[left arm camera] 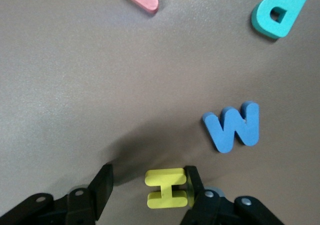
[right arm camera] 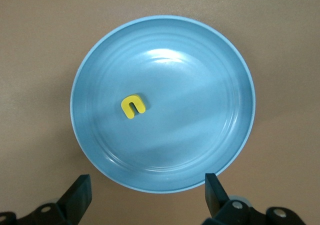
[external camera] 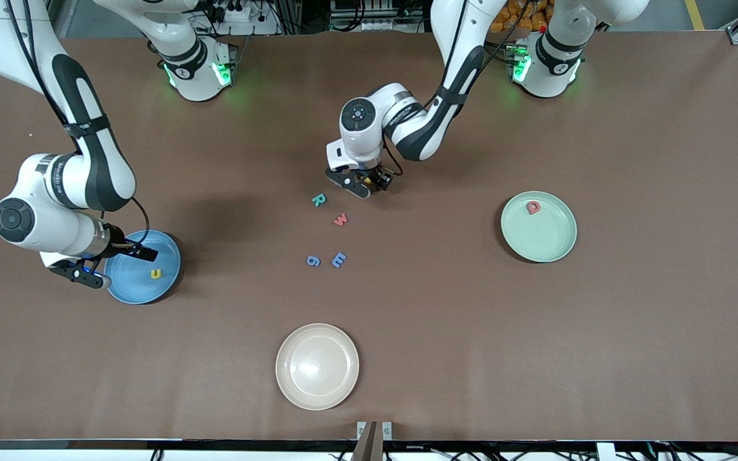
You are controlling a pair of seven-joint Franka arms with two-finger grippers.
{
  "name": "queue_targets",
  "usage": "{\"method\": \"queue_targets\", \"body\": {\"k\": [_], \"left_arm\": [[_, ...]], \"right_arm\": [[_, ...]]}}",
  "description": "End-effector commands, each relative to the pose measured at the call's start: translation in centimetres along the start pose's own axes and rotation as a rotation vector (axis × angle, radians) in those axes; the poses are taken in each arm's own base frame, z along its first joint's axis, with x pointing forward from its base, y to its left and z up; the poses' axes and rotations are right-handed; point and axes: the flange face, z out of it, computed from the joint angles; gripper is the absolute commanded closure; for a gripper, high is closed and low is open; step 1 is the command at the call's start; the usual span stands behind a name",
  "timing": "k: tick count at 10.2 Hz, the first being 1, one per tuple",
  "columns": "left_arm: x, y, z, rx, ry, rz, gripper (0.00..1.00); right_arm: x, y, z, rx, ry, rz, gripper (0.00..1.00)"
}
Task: Sort upper and lower case letters into plates
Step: 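Lower the left gripper and grasp the yellow H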
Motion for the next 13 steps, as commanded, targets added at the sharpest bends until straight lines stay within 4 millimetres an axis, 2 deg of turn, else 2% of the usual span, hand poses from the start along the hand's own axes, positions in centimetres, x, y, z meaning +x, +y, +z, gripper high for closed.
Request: {"method": "queue_targets", "body": {"k": [1,3,10,13], "left_arm": [[-0.2,0.4,-0.4,0.005,0.003,-0.056,0.34],[-0.3,0.7,-0.1,0.002,-0.002,-0.057,0.4],[-0.9,1.7,0.0,-0.005,-0.01,-0.114,0.4],[-0.9,1.6,0.1,-0.005,-0.012,-0.105,0.49]], "right_arm": [[-0.4,0.1,-0.4,-0.012,-0.001,-0.012,0.0],[-0.4,0.1,-0.4,-0.011,0.0,-0.012,0.0],[-0.3,0.2,-0.4,-0.012,0.0,-0.011,0.0],[-0.3,0.2,-0.4,-0.012,0.0,-0.011,0.0]]}}
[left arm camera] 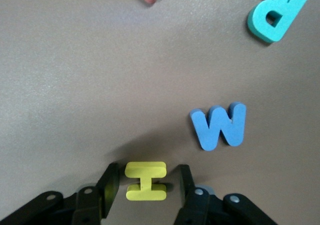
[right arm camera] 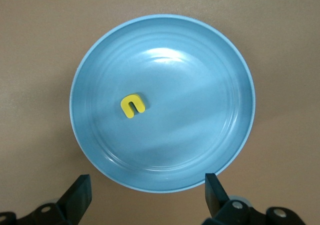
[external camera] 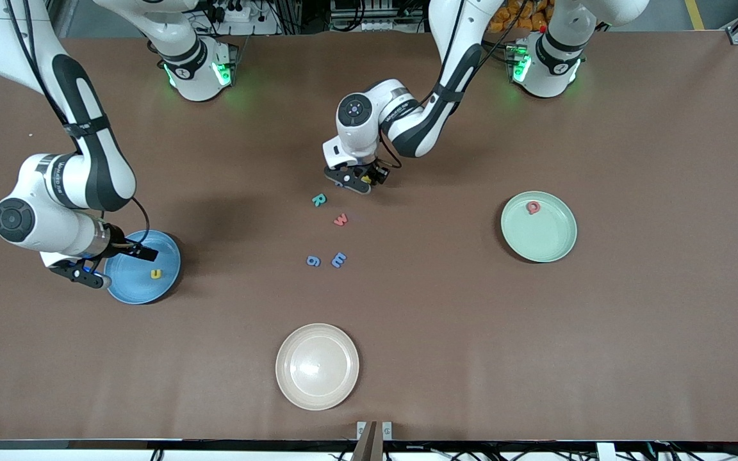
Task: Sort upper and lower case letters into plates
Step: 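Lower the left gripper and grasp the yellow H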
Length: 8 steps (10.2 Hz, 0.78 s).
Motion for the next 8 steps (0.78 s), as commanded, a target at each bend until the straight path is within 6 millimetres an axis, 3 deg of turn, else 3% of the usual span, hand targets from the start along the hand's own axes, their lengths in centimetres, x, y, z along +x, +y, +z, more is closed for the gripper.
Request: {"method": "queue_targets", "body": {"k": [1,4,6,7,8], "left_arm": [[-0.4,0.2,0.2,0.006,-0.006,-0.002,0.52],[-0.4,0.2,0.3,0.008,-0.007,-0.001,0.73],[-0.3,0.2,0.2,0.007,-0.006,0.002,0.88],[-0.2,0.1,0.2,0.007,-0.006,0.002,0.9],[0.0,0.0,-0.3,0.004,0.0,-0.002,0.9]], "right_arm": [[-0.3,0.2,-0.5,-0.011,0.002,-0.011,0.0],[-0.5,-0.6,-0.4,-0.012,0.004,-0.02,0.0],[-1.0,-2.7,-0.6,-0.011,0.014,-0.027,0.0],[-1.2,-3.6,-0.7,-0.008,0.019,-0.005,0.0],[-2.2,-6.0,-0.7,-0.013,0.023,0.002,0.0]]}}
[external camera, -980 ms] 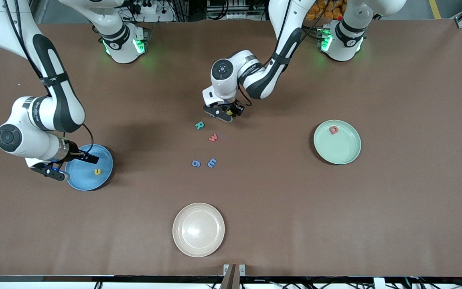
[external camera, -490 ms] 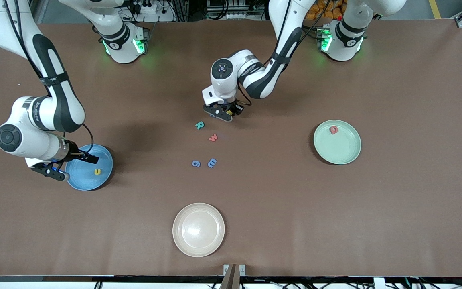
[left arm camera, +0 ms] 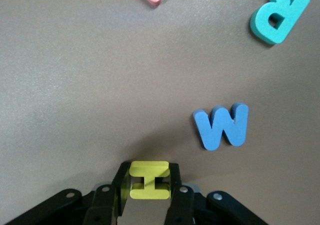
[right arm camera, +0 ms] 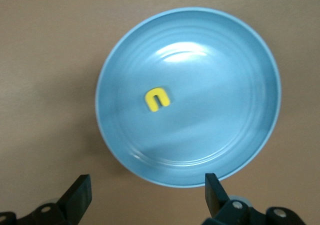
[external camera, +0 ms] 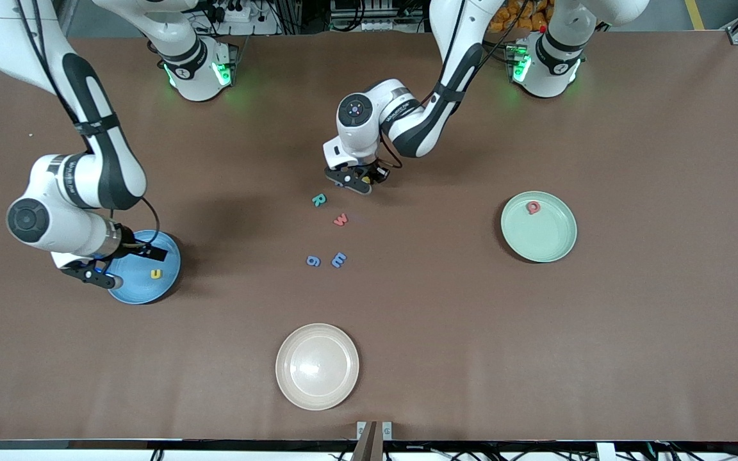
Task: Sort upper and lower case letters into plates
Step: 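Lower the left gripper and grasp the yellow H, then carry the H to the green plate while the right gripper grasps the pink w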
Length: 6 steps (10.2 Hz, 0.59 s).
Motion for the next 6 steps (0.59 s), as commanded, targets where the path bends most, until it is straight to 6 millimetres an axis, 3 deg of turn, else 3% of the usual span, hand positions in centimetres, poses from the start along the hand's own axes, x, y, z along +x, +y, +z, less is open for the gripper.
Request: {"method": "queue_targets", "body": {"k": [1,3,6], "left_arm": [[0.3,-0.6,-0.4,0.005,-0.008,0.002,0.9],[1.7,-2.7,-3.1,0.012,-0.034,0.035,0.89],[4.0,-8.8,-7.3,-0.018,-0.1,0.073,0.89]], "right_arm": [[-1.8,-4.6,-0.8,-0.011,0.023,0.048,0.0],[-3.0,-8.4,-1.4,0.002,0.05,0.112,0.0],[-6.5,-14.8,-2.1,0.008,0.066,0.22,0.0]]}}
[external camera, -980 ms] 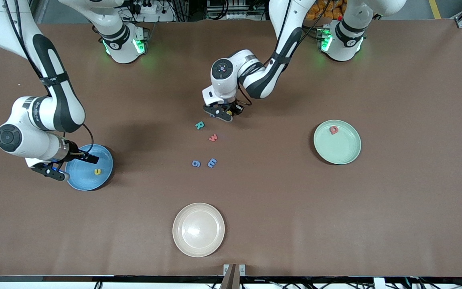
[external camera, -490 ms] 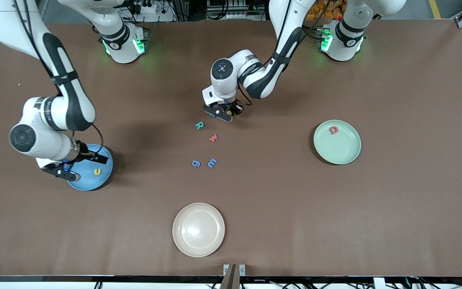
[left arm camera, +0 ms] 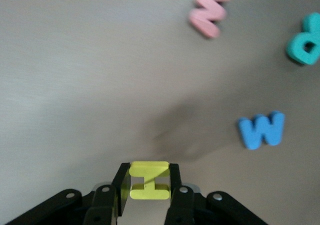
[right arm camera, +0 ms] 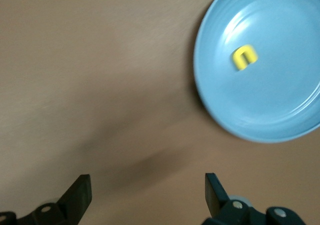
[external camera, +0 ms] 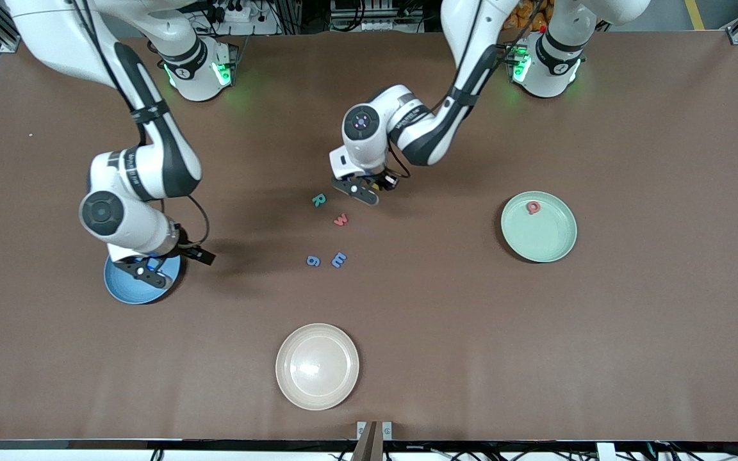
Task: Sort upper and lower case letters into plates
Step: 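Carry the H to the green plate while the right gripper grasps the pink w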
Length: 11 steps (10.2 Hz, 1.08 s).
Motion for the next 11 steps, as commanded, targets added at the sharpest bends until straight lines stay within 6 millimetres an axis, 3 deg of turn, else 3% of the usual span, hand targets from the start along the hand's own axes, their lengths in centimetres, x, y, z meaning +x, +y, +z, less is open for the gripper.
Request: {"method": "queue_targets", "body": {"k": [1,6,8,11], "left_arm": [[0.4,-4.5,-3.4,-0.035,-0.042,0.078,0.89],[-0.4,-16.9,-4.9,-0.064,-0.215,0.226,0.88],[-2.1,-21.5,-4.4,-0.06,-0.246,0.272,0.88],[-4.5,-27.7,-3.6,-0.085,-0.27,0.323,0.88]], "right_arm": [[-4.1,-4.2,-0.9,0.002,0.017,0.099,0.0],[-16.9,-14.7,0.0,0.091,-0.006,0.229,0.0],[-20.1,-16.9,1.8,0.11,0.003,0.257,0.0],[-24.1,-20.1,6.5,0.147,0.016,0.305,0.0]]}}
